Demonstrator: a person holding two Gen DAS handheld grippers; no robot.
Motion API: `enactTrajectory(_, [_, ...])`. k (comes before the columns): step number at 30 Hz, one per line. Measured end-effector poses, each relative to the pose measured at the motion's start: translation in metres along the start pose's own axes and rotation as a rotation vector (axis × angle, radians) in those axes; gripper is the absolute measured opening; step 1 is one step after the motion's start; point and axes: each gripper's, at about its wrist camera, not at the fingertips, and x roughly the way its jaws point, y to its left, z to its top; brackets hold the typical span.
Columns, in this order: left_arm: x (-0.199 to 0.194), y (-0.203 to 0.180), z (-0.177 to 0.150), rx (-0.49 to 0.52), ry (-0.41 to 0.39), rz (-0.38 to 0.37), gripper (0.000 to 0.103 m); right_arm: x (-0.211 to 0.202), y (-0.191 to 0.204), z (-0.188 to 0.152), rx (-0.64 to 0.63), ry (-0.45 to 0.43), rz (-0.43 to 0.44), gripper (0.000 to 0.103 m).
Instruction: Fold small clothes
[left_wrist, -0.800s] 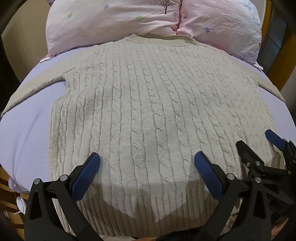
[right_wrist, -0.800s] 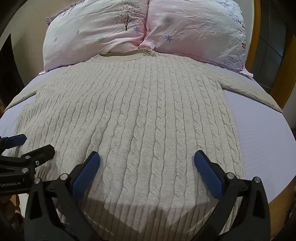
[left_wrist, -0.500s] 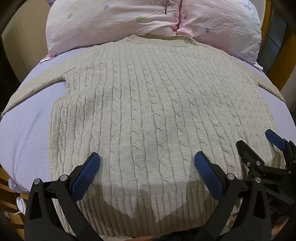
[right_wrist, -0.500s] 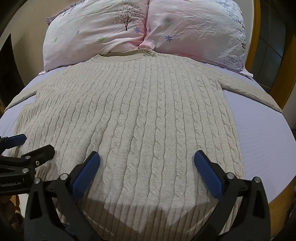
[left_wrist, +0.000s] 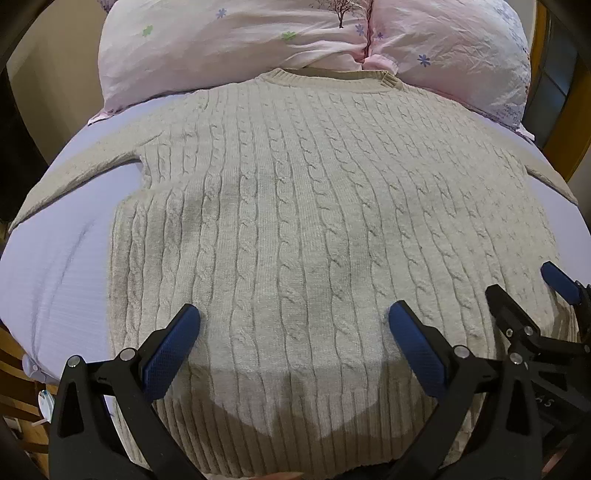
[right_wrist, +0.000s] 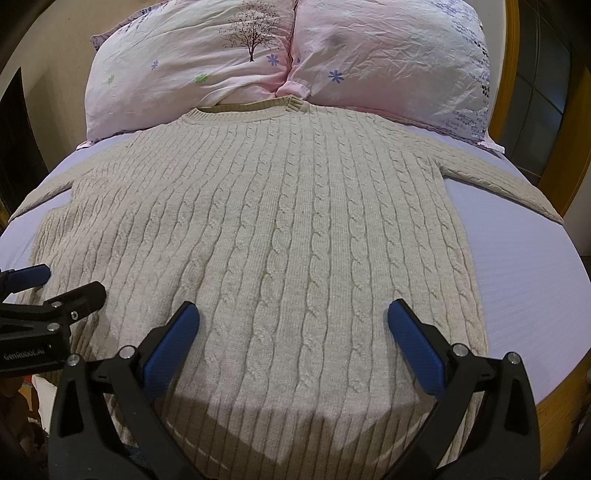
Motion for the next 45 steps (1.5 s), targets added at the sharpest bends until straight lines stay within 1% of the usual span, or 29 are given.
enactTrajectory(45, [-0.0010,-0.0012,-0.0005,0.000,-0.010,-0.002,0.102,0.0003,0.0001,-0.0001,0.000,0.006,-0.001,0.101])
